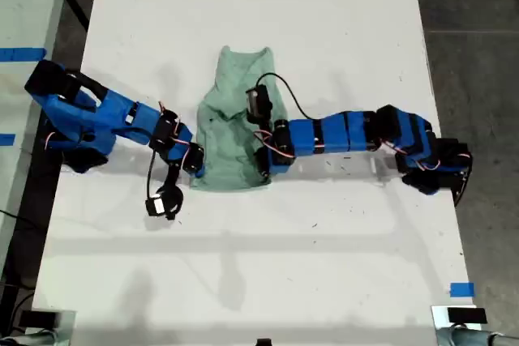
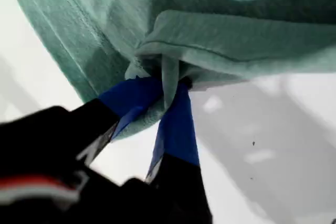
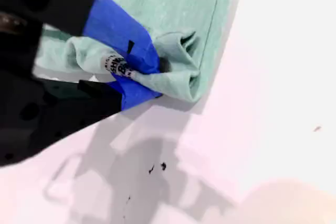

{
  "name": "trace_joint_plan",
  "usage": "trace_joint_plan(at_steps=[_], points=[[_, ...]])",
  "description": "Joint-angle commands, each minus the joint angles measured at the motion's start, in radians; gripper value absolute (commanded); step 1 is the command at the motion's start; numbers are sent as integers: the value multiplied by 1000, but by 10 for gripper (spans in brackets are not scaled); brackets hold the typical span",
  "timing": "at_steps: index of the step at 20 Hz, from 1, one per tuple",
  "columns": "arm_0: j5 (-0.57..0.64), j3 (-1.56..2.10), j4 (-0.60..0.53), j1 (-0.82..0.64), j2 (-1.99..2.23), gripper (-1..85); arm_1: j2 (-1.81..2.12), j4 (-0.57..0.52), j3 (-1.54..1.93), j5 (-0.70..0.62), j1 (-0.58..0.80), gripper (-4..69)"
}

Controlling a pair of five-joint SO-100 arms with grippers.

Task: Fold tshirt

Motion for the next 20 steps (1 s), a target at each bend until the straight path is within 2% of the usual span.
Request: trace_joint_plan(at_steps=[1,3,6,9,12,16,20], points=[[-49,-127,29,77,69,1,87,101,-72,-3,-48,-10],[-71,-222,51,123,60,1,121,163,-72,15,-75,-11],[-89,-413,112,184,-5,1,222,173,-66,52,-144,-11],[-103,-526,86,229,-67,1,285,186,-63,92,-210,-11],[-118,-566,69,238,-74,1,322,149,-63,98,-229,-11],[-38,-565,126,141,6,1,351,129,-61,-23,-115,-12],[120,-560,242,-67,91,1,380,74,-61,-179,72,-12]])
